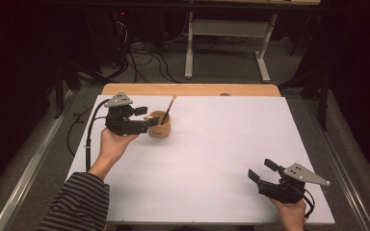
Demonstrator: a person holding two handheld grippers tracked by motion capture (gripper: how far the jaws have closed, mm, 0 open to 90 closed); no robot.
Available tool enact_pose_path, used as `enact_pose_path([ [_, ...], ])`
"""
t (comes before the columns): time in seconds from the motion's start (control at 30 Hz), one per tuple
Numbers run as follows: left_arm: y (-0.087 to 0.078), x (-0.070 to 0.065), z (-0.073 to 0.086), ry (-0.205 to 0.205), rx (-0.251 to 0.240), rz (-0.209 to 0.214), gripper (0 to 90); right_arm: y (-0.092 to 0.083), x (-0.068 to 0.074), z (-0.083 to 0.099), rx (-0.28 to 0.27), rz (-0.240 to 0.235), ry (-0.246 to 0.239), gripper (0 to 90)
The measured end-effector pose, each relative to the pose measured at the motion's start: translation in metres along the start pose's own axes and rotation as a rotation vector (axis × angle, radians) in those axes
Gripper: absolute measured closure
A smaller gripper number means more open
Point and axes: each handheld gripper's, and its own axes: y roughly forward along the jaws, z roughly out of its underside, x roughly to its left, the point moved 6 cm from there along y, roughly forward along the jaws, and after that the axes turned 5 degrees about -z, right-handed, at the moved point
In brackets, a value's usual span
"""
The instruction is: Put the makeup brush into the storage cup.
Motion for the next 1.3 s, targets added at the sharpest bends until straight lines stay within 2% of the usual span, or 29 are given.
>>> enact_pose_path([
  [0.4, -0.012, -0.004, 0.004, -0.002, -0.013, 0.007, 35.7, 0.0, 0.0, 0.0, 0.0, -0.003, 0.002, 25.3],
  [0.77, -0.025, -0.006, 0.006, 0.001, -0.03, -0.003, 35.7, 0.001, 0.001, 0.0, 0.003, -0.008, 0.001, 25.3],
  [1.1, -0.032, -0.002, 0.015, -0.022, -0.032, -0.007, 36.2, 0.001, 0.001, 0.0, 0.005, -0.006, 0.0, 25.3],
  [1.3, -0.037, -0.008, 0.017, -0.032, -0.032, 0.0, 36.1, 0.001, 0.001, 0.0, 0.005, -0.007, 0.002, 25.3],
])
